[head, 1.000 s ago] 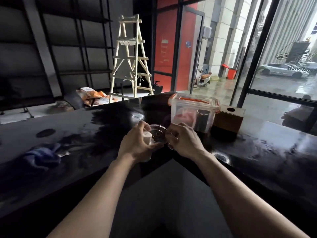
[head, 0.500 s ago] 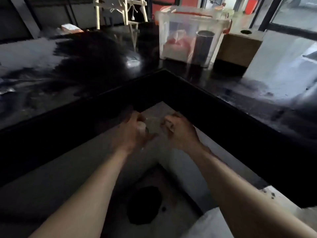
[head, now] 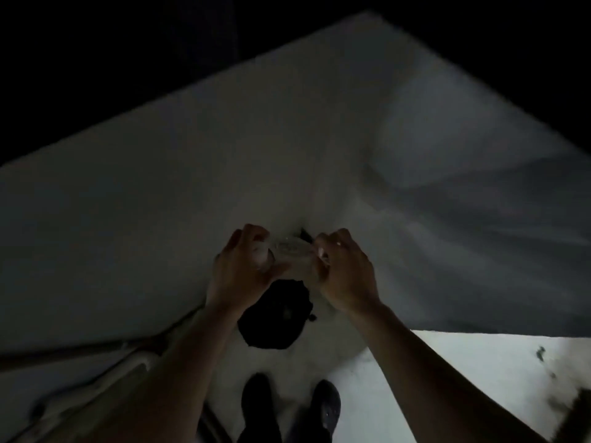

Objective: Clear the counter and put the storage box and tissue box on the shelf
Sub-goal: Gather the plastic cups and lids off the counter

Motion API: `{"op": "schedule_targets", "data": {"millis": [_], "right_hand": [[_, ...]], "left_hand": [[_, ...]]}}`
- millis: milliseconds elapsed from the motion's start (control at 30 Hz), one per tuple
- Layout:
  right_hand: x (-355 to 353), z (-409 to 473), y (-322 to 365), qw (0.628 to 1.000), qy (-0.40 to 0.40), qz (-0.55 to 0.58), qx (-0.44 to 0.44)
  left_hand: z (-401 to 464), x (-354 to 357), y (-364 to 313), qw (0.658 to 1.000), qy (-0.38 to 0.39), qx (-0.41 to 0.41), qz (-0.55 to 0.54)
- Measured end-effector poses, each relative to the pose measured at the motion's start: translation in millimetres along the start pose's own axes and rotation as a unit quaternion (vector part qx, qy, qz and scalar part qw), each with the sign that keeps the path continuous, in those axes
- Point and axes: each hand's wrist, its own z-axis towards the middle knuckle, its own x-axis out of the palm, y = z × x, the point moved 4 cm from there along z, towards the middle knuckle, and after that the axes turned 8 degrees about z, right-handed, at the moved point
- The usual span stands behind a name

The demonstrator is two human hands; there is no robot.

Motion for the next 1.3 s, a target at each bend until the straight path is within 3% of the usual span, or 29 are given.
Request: {"op": "schedule_targets", "data": {"millis": [200,367,500,600,767,1067,1300], "right_hand": [[92,-16,-52,0.997,0.035,-0.064,0.026],[142,-25,-70,0.985,0.118,-0.112,0.051],[171,-26,-77,0.985,0.131,-0.089,0.073],[193,-24,-82,0.987,0.134,-0.010,0.083],[224,-29,-94,0.962,0.222,0.082,0.135],[167,-34,-95,0.953,0.259,0.015,0.155],[74,-6,-46,0.965,0.231,-0.022,0.121]], "left_hand": [[-27,84,64,0.996,0.078,-0.053,-0.009],[-40,124,92,0.990,0.110,-0.085,-0.008],[-42,145,100,0.989,0.114,-0.099,-0.006],[-42,163,109,0.984,0.135,-0.118,-0.012],[-50,191,119,0.968,0.174,-0.154,-0.094],[-46,160,108,0.973,0.192,-0.130,-0.007],[2,78,48,0.976,0.183,-0.027,0.117]]}}
